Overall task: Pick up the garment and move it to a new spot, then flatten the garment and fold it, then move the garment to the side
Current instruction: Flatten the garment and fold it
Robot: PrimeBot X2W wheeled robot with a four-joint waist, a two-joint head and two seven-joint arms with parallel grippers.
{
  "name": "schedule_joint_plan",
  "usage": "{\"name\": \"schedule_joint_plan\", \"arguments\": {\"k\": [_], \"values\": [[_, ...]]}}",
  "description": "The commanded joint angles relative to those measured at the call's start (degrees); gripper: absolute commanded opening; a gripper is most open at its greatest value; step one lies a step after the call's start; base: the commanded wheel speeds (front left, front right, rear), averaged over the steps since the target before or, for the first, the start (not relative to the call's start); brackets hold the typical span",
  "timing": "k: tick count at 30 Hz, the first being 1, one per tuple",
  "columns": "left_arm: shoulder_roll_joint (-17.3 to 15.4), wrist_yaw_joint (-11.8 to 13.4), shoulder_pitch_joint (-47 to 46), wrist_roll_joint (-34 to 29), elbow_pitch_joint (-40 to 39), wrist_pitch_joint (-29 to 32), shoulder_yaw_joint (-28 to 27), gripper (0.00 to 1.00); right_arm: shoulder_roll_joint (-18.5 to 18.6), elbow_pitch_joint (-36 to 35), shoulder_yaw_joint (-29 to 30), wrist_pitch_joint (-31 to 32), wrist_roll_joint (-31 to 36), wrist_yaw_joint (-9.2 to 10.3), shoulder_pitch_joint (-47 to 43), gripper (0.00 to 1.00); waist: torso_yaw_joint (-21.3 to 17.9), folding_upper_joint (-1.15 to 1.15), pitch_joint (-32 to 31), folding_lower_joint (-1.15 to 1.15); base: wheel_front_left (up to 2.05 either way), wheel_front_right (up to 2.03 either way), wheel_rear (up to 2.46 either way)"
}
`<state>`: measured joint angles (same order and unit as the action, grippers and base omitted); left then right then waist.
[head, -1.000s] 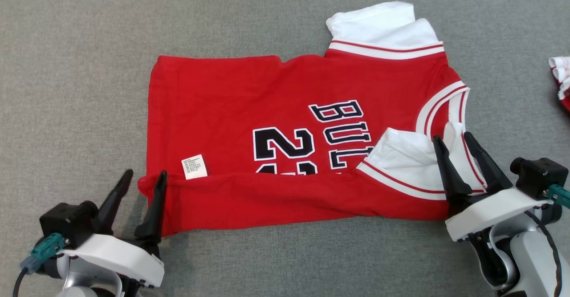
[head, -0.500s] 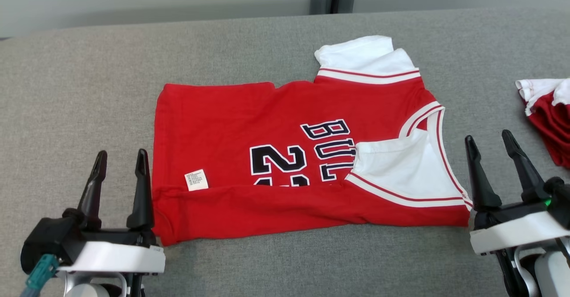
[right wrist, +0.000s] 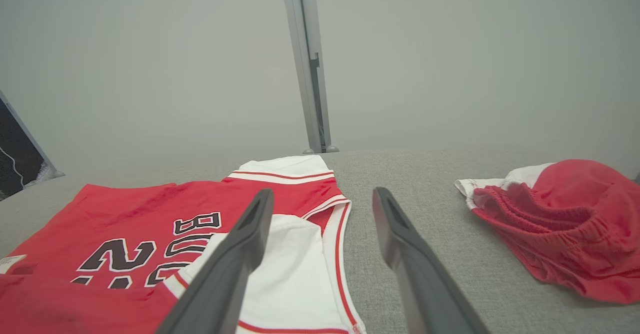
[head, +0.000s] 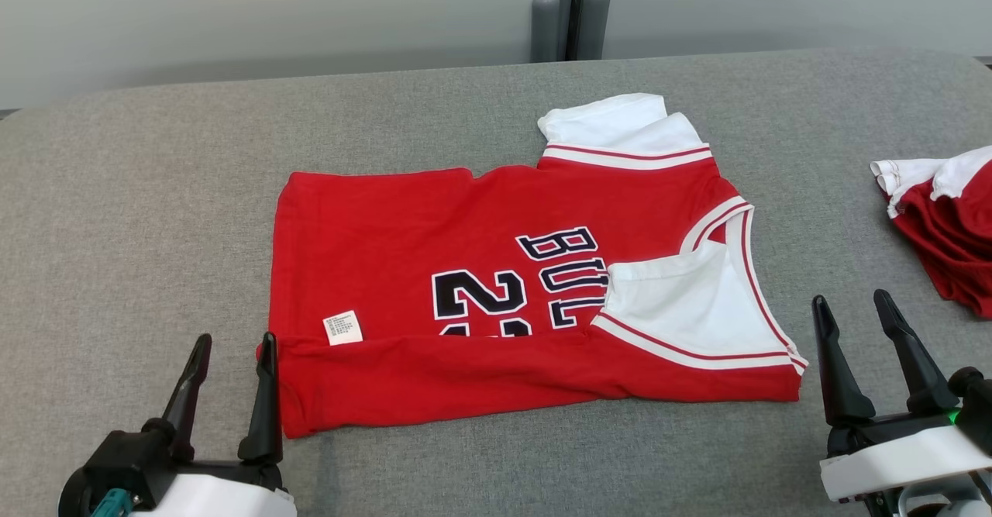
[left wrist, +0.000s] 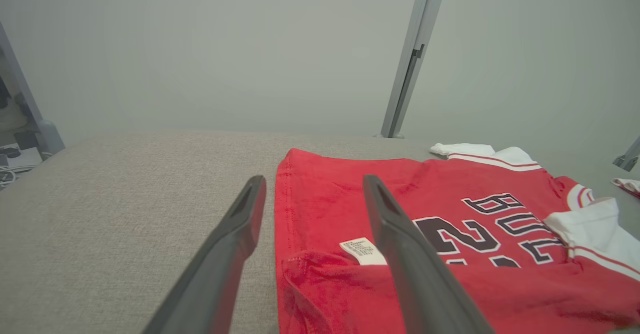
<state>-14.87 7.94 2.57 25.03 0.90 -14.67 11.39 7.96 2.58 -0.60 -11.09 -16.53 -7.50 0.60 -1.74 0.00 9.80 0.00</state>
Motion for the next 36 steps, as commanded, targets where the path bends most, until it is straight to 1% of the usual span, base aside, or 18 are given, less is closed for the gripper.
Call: {"name": "schedule_joint_plan", "arguments": {"k": [1, 4, 17, 23, 29, 36], "values": [[-0.2, -0.3, 0.5, -0.1, 0.6, -0.2, 0.1, 1.0, 0.1, -0.4, 0.0, 0.3, -0.3, 0.01, -0.4, 1.0, 0.0, 0.0, -0.1, 0.0, 0.0, 0.0, 0.0], [-0.2, -0.5, 0.6, 0.2, 0.9, -0.2, 0.1, 1.0, -0.1, -0.6, -0.3, 0.5, -0.4, 0.01, -0.8, 1.0, -0.1, 0.0, -0.3, 0.0, 0.0, 0.0, 0.0], [-0.6, -0.1, 0.6, 0.8, 0.7, -0.2, 0.2, 1.0, 0.1, -0.7, -0.7, 0.4, -1.0, 0.01, -0.6, 1.0, 0.1, 0.0, -0.6, 0.0, 0.0, 0.0, 0.0], [-0.7, -0.3, -0.2, 1.0, 0.8, 0.5, 0.6, 1.0, 0.3, -0.4, -0.5, 0.8, -0.8, 0.01, 0.1, 1.0, 0.2, 0.0, 0.2, 0.0, 0.0, 0.0, 0.0], [-0.1, -1.0, -1.1, 1.4, 2.6, 1.4, 1.8, 1.0, 0.5, 2.7, -1.0, 1.2, -1.2, 0.01, 0.6, 1.0, 0.6, 0.0, 2.5, 0.0, 0.0, 0.0, 0.0], [1.6, -2.6, -2.1, 3.3, 8.3, 1.1, 2.7, 1.0, 0.6, 8.7, -2.2, 0.3, -1.8, 0.01, 1.5, 1.0, 1.0, 0.0, 5.9, 0.0, 0.0, 0.0, 0.0]]}}
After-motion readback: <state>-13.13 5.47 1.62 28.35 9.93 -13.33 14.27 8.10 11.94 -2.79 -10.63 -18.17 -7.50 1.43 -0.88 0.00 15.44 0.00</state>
